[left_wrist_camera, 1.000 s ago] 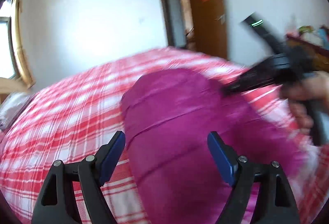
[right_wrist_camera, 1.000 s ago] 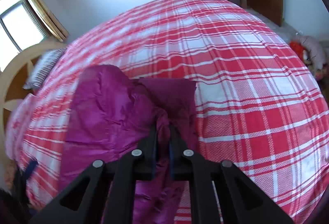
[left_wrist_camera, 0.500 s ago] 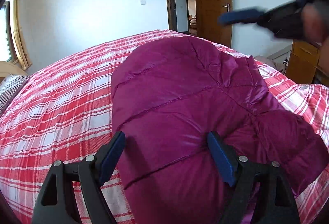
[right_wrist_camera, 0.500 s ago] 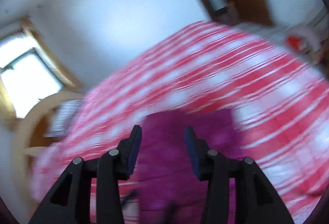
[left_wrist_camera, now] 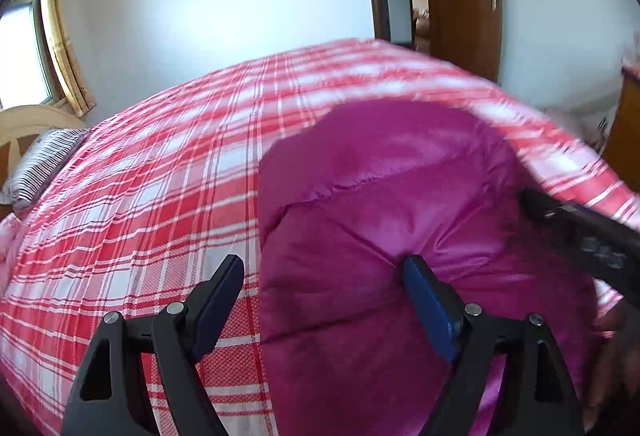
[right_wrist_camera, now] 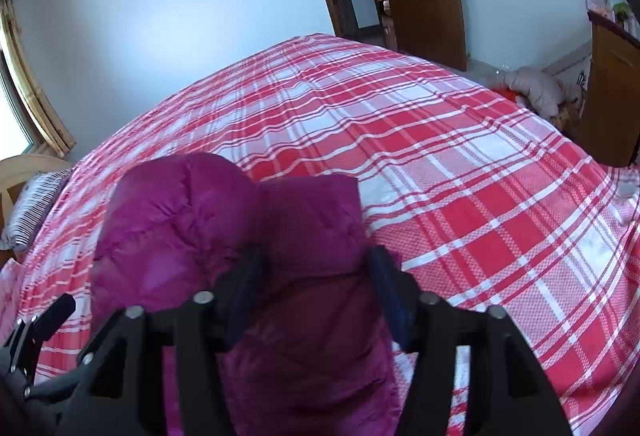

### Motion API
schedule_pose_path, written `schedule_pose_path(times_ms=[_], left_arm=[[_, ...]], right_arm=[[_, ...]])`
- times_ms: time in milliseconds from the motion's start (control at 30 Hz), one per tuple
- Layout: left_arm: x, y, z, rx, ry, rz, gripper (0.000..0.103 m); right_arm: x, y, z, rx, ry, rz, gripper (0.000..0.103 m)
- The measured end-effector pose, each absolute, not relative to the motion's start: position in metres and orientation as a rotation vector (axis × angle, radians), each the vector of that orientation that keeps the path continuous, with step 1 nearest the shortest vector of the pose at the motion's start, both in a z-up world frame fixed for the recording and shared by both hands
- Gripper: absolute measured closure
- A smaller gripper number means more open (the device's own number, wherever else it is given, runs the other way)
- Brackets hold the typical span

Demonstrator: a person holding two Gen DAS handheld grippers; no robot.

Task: Fold large clothes

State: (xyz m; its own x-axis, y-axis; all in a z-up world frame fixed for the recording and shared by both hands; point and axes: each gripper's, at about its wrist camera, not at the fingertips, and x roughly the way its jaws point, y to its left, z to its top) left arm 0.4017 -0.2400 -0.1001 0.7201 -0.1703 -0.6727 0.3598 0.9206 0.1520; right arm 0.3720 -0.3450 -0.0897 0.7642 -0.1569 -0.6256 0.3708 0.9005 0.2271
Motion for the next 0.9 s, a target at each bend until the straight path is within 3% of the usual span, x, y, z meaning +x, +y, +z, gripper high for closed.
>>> schedule_pose_path(times_ms=[33,100,333,900], left_arm=[[0.403,-0.24,-0.106,0.292,0.708,-0.289,0.019],[0.404,-0.237,-0.113,0.284,0.697,-0.269,0.008],[0.417,-0.233,-0.129,0.225,0.759,-0.294,0.006],[0.428,-0.235,-0.145,0.203,0.821,-0.312,0.002]], right_arm=[[0.372,-0.346,-0.094,0.346,0.641,-0.301,0.029],[0.371,-0.35,-0.106,0.383,0.657,-0.28,0.027],[0.385,-0.348,-0.131,0.363,0.72,-0.241,0.039],[0.392,-0.355,-0.144,0.404,0.751,-0.235,0.039]])
